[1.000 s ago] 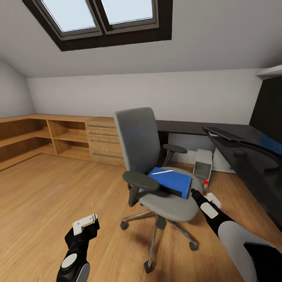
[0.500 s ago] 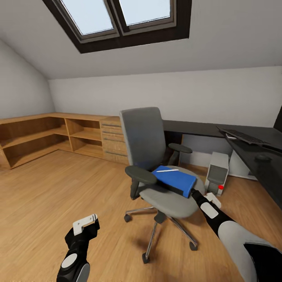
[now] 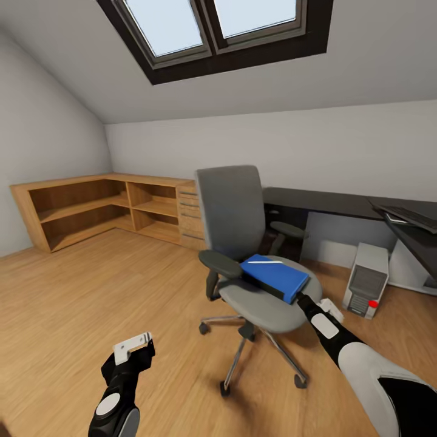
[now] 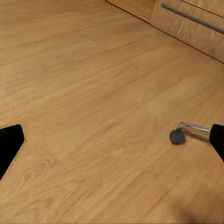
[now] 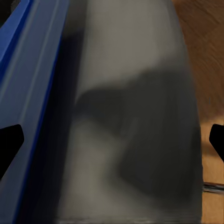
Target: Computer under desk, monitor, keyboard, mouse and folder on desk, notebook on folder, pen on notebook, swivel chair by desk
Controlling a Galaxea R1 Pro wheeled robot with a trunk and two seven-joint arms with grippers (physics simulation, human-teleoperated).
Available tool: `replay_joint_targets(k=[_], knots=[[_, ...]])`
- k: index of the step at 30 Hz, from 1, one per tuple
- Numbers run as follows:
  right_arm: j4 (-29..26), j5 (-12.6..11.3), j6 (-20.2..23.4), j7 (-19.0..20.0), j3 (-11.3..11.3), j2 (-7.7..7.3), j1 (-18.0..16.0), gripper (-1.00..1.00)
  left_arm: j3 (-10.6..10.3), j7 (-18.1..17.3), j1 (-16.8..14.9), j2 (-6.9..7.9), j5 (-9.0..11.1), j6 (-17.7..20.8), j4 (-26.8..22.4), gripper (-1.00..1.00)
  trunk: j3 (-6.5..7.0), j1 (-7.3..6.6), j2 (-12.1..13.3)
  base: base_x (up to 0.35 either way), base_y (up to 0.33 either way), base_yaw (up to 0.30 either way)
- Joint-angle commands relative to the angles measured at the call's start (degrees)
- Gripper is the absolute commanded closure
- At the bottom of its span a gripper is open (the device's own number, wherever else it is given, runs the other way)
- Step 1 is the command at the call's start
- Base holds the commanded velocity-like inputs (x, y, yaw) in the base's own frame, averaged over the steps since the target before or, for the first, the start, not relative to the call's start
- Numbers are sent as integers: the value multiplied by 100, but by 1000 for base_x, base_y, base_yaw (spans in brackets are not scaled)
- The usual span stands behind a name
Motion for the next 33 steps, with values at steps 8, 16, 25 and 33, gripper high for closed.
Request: replay_joint_targets(k=[8, 16, 25, 33], knots=[[-7, -93, -4, 21, 14, 11, -1, -100, -24, 41, -6, -3, 36, 23, 0, -100, -6, 1, -2, 90, 0, 219], [-7, -93, -6, 23, 17, 12, -1, -100, -29, 38, -6, -4, 36, 31, 8, -100, -6, 1, -2, 301, 0, 158], [-16, -89, -7, 21, 13, 11, -1, -100, -37, 32, -6, -15, 36, 33, 127, -100, -6, 1, -2, 302, 0, 92], [-17, -84, -7, 21, 13, 11, -1, -100, -38, 32, -6, -16, 36, 33, 132, -100, -6, 1, -2, 202, 0, 51]])
